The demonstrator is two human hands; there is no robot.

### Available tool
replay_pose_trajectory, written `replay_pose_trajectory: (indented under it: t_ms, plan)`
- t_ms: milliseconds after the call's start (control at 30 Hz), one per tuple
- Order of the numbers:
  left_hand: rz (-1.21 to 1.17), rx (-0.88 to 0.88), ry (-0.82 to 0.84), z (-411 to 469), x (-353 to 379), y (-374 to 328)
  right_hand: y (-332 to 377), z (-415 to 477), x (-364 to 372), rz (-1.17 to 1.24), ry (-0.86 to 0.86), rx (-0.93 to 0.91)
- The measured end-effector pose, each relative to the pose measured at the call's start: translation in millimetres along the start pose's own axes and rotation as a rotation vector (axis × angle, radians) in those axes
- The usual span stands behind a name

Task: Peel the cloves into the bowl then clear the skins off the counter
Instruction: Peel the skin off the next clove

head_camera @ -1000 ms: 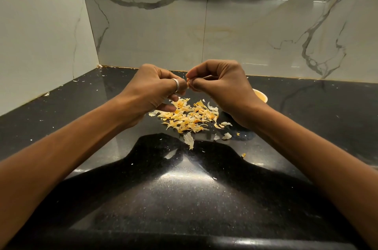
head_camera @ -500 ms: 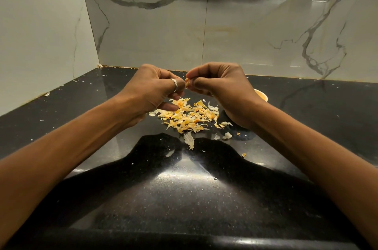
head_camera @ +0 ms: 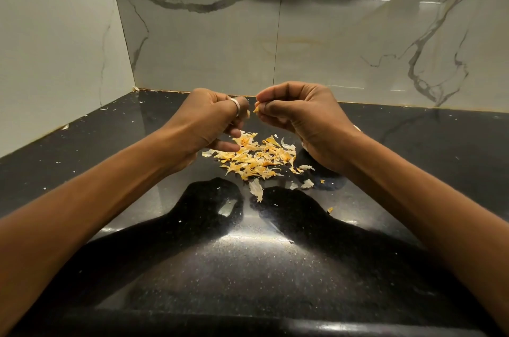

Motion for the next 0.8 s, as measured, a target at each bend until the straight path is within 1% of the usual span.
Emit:
replay_pose_trajectory:
  t_ms: [200, 433, 533, 700, 800]
  plan:
    - [0.050, 0.024, -0.074, 3.7, -1.8, 4.0, 1.6, 1.6, -2.7, -0.002, -0.012, -0.005]
    - [0.106, 0.126, 0.009, 2.0, -2.0, 6.1, 1.8, 0.5, -3.3, -0.109, 0.021, 0.007]
    - [0.179, 0.235, 0.000, 1.9, -1.6, 5.5, 2.2, 0.7, -2.8, -0.105, 0.008, 0.009]
    - [0.376, 0.502, -0.043, 1.3, -1.7, 6.3, 2.0, 1.0, -2.2, -0.094, 0.002, 0.019]
    - [0.478, 0.620, -0.074, -0.1, -1.9, 6.4, 2.4, 0.5, -2.3, -0.122, 0.017, 0.023]
Point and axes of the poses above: each hand's wrist, its own z-axis towards the middle knuckle, its own x-axis out of the palm, y = z × x, the point moved 1 cm from there along z, towards the middle knuckle, and after that the axes turned 4 degrees about x, right-handed, at the moved point
